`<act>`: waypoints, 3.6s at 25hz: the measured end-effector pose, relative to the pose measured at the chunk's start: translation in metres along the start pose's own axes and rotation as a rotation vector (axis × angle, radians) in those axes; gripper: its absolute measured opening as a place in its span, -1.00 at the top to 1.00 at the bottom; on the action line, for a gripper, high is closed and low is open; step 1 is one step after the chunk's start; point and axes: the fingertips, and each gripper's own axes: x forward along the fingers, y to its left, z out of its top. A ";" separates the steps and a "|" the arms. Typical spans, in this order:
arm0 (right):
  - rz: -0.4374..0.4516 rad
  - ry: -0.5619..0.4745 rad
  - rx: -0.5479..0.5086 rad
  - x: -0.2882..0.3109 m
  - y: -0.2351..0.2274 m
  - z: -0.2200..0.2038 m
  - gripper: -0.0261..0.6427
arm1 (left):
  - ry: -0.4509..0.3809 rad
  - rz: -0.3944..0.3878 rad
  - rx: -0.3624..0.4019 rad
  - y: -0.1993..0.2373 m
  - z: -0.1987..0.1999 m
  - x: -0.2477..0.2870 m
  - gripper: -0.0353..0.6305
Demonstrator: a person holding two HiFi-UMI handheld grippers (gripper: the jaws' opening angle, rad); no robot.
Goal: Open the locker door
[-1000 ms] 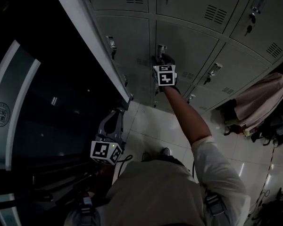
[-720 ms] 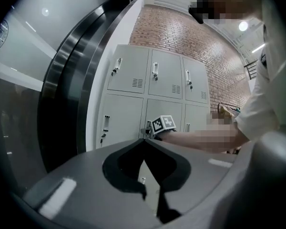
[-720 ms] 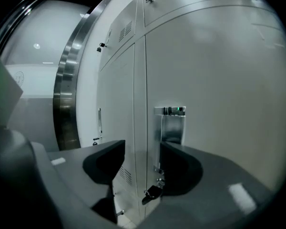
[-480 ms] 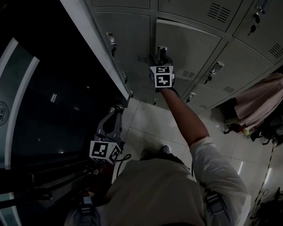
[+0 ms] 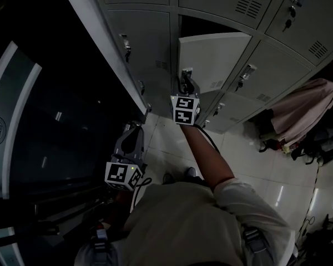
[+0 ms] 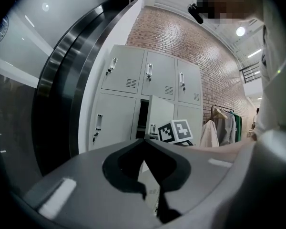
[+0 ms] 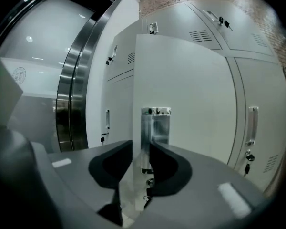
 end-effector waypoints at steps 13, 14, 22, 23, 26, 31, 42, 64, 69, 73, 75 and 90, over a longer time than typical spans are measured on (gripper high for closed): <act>-0.030 -0.063 -0.027 -0.107 -0.028 -0.005 0.48 | 0.005 -0.051 -0.016 -0.031 0.000 -0.005 0.92; -0.032 -0.066 -0.027 -0.116 -0.032 -0.005 0.48 | 0.007 -0.060 -0.016 -0.035 0.000 -0.004 0.93; -0.093 -0.082 -0.002 -0.172 -0.066 -0.009 0.72 | -0.002 -0.144 -0.003 -0.070 0.010 0.011 0.92; -0.105 -0.081 0.005 -0.178 -0.071 -0.010 0.72 | -0.004 -0.153 -0.003 -0.074 0.010 0.013 0.93; -0.142 -0.081 0.027 -0.194 -0.092 -0.013 0.74 | -0.005 -0.175 -0.007 -0.084 0.011 0.018 0.92; -0.176 -0.087 0.032 -0.213 -0.120 -0.015 0.74 | 0.003 -0.195 -0.013 -0.094 0.011 0.022 0.92; -0.156 -0.200 0.019 -0.269 -0.114 0.023 0.92 | -0.017 -0.175 -0.017 -0.089 0.019 0.010 0.93; -0.043 -0.286 0.079 -0.316 -0.038 0.065 0.92 | -0.052 -0.130 0.014 -0.064 0.034 -0.041 0.93; -0.047 -0.298 0.085 -0.318 -0.027 0.073 0.92 | -0.047 -0.145 0.026 -0.057 0.037 -0.049 0.93; -0.024 -0.312 0.086 -0.325 -0.013 0.080 0.92 | -0.066 -0.139 0.038 -0.056 0.047 -0.060 0.93; -0.008 -0.312 0.086 -0.330 -0.006 0.082 0.92 | -0.075 -0.137 0.039 -0.057 0.050 -0.068 0.93; 0.047 -0.340 0.065 -0.424 -0.001 0.085 0.92 | -0.084 -0.107 0.027 -0.117 0.056 -0.132 0.93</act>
